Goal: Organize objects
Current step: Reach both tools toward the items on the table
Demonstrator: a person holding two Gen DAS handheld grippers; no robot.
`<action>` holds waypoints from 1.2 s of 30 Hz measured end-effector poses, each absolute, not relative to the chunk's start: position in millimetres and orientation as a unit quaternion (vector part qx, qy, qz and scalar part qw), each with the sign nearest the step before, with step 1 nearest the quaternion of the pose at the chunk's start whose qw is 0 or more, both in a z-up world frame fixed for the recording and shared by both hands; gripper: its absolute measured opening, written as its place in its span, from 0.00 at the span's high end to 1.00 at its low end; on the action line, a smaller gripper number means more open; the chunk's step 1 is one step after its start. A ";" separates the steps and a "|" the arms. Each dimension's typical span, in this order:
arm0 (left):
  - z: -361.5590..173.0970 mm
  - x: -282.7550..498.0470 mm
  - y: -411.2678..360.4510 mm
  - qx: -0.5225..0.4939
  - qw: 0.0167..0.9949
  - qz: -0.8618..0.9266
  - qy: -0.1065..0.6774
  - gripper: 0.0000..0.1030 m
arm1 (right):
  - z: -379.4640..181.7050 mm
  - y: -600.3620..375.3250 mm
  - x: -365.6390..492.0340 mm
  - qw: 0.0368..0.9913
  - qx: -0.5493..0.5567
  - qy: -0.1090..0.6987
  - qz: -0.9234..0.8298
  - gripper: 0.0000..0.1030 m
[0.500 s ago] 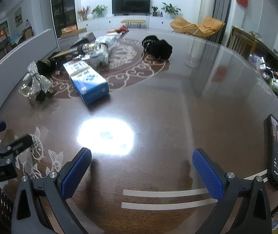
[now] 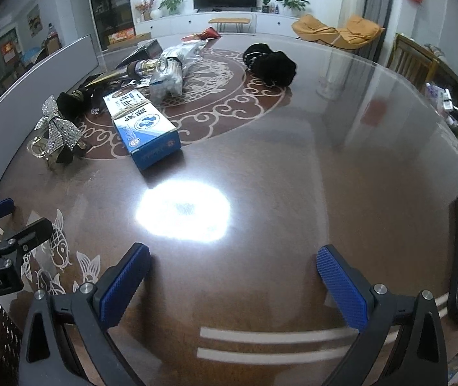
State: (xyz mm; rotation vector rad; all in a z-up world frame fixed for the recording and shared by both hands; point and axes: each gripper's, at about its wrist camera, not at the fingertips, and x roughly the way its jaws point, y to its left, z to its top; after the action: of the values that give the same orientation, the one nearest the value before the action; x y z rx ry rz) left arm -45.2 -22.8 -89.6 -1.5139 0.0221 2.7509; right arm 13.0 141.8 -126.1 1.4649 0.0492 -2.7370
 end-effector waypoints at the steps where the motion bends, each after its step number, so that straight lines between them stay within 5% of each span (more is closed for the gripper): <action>1: -89.6 -45.4 -23.0 -0.482 0.002 0.876 0.007 0.00 | -126.2 141.1 11.3 0.020 0.472 0.017 -0.881 0.00; 36: -91.5 -46.3 -22.7 -0.492 -0.003 0.870 0.002 0.00 | -128.8 128.8 -39.6 0.117 0.452 0.064 -0.882 0.00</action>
State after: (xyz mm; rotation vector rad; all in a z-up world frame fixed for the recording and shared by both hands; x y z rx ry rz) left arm -46.3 -22.7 -91.5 -1.5505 0.0065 2.7403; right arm -39.6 128.8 -128.8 1.3242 0.1876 -2.5805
